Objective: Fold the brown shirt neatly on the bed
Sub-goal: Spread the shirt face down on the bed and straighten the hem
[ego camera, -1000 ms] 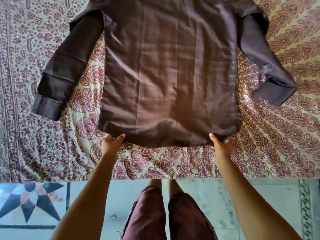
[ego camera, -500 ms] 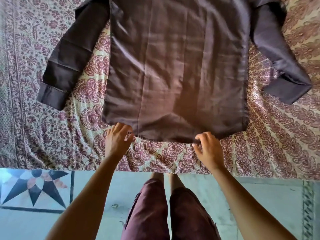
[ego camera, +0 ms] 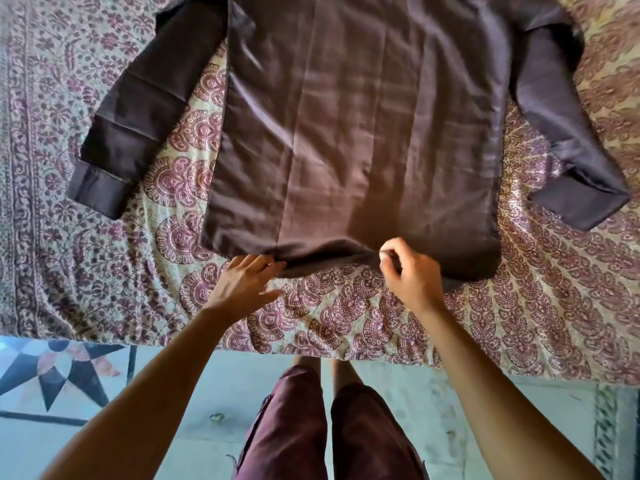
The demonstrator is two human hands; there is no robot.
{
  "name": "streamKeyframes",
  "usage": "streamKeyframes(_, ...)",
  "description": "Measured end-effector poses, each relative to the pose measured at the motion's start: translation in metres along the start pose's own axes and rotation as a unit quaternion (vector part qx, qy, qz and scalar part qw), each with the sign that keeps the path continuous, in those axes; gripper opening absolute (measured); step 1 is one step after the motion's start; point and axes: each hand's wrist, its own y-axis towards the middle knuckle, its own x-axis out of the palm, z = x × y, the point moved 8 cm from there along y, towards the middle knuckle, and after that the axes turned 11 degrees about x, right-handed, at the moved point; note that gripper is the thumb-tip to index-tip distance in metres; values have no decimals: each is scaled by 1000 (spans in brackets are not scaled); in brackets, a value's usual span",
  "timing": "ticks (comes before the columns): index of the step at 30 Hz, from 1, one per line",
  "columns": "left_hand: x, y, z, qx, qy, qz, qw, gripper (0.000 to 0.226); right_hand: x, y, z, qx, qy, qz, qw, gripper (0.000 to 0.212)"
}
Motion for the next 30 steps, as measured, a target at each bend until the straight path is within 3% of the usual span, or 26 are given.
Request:
streamKeyframes(1,1,1,1,-6,-7,-16,1000,46,-8,6,0,20,24,33,999,14)
streamKeyframes(4,-16,8,0,-42,-53,64,996,17,-28,25,4,75,136,94,983,11)
streamKeyframes(7,-39,15,-25,-149,-172,138,964,36,-40,44,-2,42,142,82,986,13)
streamKeyframes(10,-70,29,-43,-172,-206,201,942,26,-20,48,-23,-24,29,-44,998,33)
streamKeyframes(13,-99,53,-47,-163,-177,221,945,6,16,38,-19,-66,-163,-127,976,48)
streamKeyframes(14,-103,63,-47,-156,-160,204,953,4,15,39,-11,-33,-181,-107,977,43)
streamKeyframes(18,-100,91,-55,-116,-113,115,980,31,-22,50,3,69,-120,73,988,24)
streamKeyframes(21,-97,97,-62,-145,-98,139,975,40,-42,62,-6,54,-98,160,981,14)
streamKeyframes(23,-77,99,-59,-175,-53,59,981,55,-42,65,-14,12,-70,171,983,18)
streamKeyframes(25,-63,93,-50,-173,4,11,985,60,-29,57,-29,-72,-69,133,986,18)
streamKeyframes(27,-64,89,-26,-122,23,72,990,44,-5,36,-38,-155,-102,52,981,14)
streamKeyframes(28,-65,87,-9,-84,19,111,990,35,10,26,-36,-166,-133,8,977,21)
streamKeyframes(30,-53,82,21,-24,-10,115,993,22,34,10,-17,-103,-182,-67,976,38)
